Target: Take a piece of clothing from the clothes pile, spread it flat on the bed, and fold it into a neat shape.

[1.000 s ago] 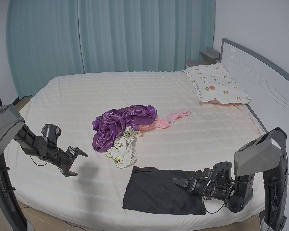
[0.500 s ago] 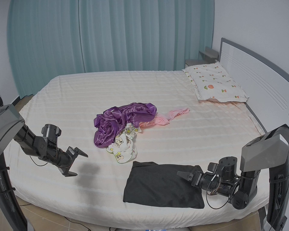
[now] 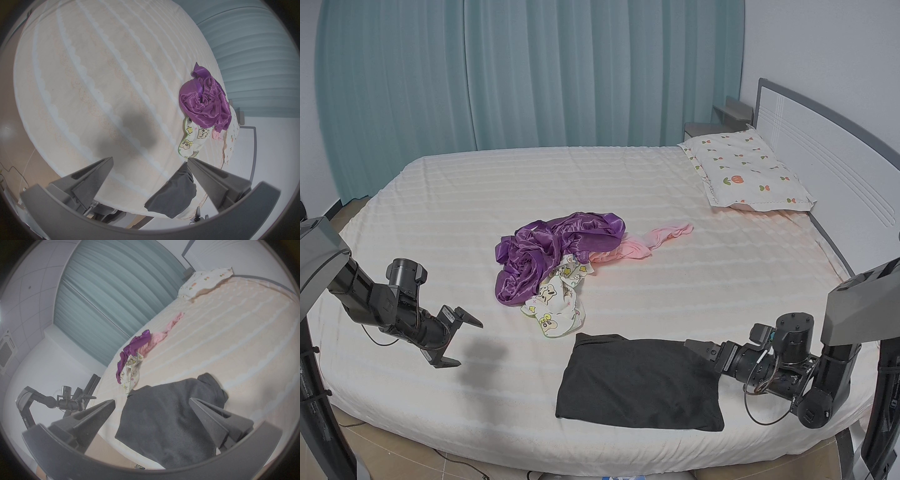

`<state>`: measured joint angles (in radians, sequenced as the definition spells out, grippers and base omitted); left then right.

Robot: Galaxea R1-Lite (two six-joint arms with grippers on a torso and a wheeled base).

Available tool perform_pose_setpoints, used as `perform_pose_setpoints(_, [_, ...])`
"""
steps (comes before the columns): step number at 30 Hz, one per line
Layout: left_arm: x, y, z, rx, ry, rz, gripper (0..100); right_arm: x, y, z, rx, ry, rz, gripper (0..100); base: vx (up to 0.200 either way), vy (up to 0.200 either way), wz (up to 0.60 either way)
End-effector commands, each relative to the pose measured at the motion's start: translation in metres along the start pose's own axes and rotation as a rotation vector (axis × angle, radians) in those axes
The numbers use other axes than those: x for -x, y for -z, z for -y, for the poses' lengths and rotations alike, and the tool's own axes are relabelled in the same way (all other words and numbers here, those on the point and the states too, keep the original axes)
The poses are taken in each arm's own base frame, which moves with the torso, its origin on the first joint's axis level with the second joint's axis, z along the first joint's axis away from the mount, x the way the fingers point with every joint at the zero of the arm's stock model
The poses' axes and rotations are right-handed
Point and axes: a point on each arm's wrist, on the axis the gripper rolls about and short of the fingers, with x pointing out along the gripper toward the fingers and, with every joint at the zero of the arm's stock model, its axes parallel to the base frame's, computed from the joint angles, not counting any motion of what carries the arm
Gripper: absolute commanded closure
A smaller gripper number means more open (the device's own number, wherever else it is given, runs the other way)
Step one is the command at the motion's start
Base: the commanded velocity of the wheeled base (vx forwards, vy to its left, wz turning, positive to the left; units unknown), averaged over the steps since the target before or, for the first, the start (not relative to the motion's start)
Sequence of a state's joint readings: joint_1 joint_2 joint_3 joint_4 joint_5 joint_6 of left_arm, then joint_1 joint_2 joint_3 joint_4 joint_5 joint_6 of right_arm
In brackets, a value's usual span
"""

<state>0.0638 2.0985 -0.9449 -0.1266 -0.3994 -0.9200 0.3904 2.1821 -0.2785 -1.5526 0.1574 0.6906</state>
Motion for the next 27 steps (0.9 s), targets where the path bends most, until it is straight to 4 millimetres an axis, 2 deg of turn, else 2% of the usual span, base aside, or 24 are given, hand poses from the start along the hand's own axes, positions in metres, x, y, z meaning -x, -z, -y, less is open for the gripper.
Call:
perform_pose_setpoints(1, [0.041,0.012,0.013,-0.043,0.076,0.061,0,0.048,-0.028,-0.019,0.051,-0.041,0.124,0,0.0,0.0,0.0])
perform_pose_setpoints(5, [0.087,0.034,0.03,-0.131,0.164,0.138,0,0.086,-0.042,-0.028,0.132,-0.045,0.211,0,0.0,0.0,0.0])
perform_pose_setpoints(6, [0.088,0.034,0.031,-0.133,0.166,0.144,0,0.087,-0.042,-0.028,0.135,-0.044,0.213,0,0.0,0.0,0.0])
perform_pose_setpoints(7, [0.111,0.046,0.038,-0.171,0.204,0.204,0,0.108,-0.048,-0.034,0.166,-0.025,0.261,0,0.0,0.0,0.0])
perform_pose_setpoints(9, [0.12,0.052,0.042,-0.195,0.217,0.232,0,0.118,-0.052,-0.038,0.184,-0.008,0.284,0,0.0,0.0,0.0])
perform_pose_setpoints(10, [0.134,0.058,0.045,-0.22,0.235,0.279,0,0.133,-0.055,-0.042,0.2,0.017,0.311,0,0.0,0.0,0.0])
perform_pose_setpoints(12, [0.149,0.068,0.047,-0.25,0.251,0.327,0,0.151,-0.057,-0.049,0.215,0.026,0.332,0,0.0,0.0,0.0])
perform_pose_setpoints(19, [0.206,0.1,0.036,-0.361,0.338,0.49,0,0.218,-0.058,-0.068,0.327,0.072,0.376,0,0.0,0.0,0.0])
perform_pose_setpoints(21, [0.229,0.114,0.028,-0.406,0.389,0.545,0,0.246,-0.055,-0.073,0.391,0.121,0.383,0,0.0,0.0,0.0])
perform_pose_setpoints(22, [0.235,0.119,0.024,-0.422,0.396,0.56,0,0.256,-0.053,-0.074,0.409,0.137,0.386,0,0.0,0.0,0.0])
perform_pose_setpoints(23, [0.235,0.119,0.024,-0.422,0.396,0.56,0,0.256,-0.053,-0.074,0.409,0.137,0.386,0,0.0,0.0,0.0])
perform_pose_setpoints(24, [0.249,0.13,0.017,-0.458,0.398,0.598,0,0.274,-0.048,-0.077,0.431,0.171,0.399,0,0.0,0.0,0.0])
perform_pose_setpoints(27, [0.267,0.144,0.006,-0.492,0.377,0.666,0,0.295,-0.041,-0.08,0.455,0.204,0.429,0,0.0,0.0,0.0])
